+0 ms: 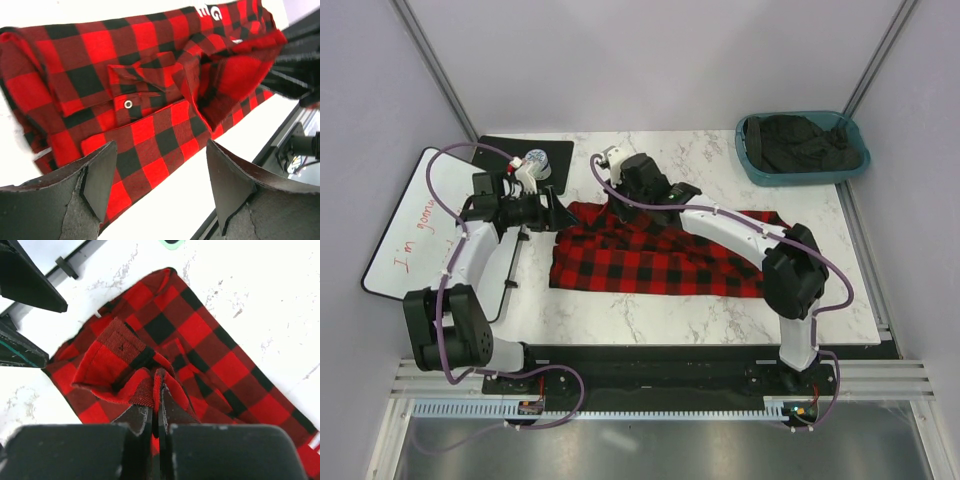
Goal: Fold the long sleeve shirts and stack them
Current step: Fold the shirt
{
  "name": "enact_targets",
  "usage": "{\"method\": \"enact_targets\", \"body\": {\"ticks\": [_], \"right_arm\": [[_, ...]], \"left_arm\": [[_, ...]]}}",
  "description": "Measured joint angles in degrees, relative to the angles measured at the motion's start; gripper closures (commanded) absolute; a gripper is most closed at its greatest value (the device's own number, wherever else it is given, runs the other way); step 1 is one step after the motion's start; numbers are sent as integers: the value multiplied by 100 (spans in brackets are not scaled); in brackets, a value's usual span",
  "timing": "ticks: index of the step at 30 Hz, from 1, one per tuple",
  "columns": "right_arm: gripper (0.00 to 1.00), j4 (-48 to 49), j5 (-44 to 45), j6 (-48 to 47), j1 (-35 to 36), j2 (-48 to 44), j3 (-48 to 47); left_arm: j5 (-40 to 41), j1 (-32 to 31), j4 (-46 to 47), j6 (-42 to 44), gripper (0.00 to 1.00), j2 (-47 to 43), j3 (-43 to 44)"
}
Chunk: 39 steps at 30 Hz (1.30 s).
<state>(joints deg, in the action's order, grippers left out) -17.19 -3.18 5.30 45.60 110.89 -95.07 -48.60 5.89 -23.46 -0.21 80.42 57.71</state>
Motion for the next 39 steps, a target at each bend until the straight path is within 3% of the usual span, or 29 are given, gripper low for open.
{"method": "enact_targets", "body": {"ticks": [2,3,5,6,9,13,16,20,26,31,39], "right_arm": [[80,103,61,87,44,70,0],[65,144,68,120,61,116,0],[53,210,0,197,70,216,0],[35,225,-63,264,72,245,0],[19,293,-592,319,76,256,81],[20,190,-1458,52,105,39,496],[25,-111,-2081,-264,-4,-507,1067],[33,-496,-2505,-778,-793,-1434,1687],[40,-1034,-2337,-1515,-2273,-2055,2632],[42,-1696,-2037,-1954,-2820,-2050,3322],[42,-2245,-1755,-2315,-3567,-2227,3469]], "left_arm": [[-2,76,26,-44,21,20,-7],[0,101,52,-50,21,20,-7],[-2,138,118,-66,21,20,-7],[-2,166,122,-76,21,22,-7],[-2,256,118,-92,23,44,-7],[-2,369,-42,-66,31,184,4],[66,321,-229,131,35,282,11],[334,15,-463,450,36,450,129],[817,-382,-610,518,40,1021,321],[1438,-739,-717,590,45,1445,459],[2201,-1182,-778,743,46,2046,693]]}}
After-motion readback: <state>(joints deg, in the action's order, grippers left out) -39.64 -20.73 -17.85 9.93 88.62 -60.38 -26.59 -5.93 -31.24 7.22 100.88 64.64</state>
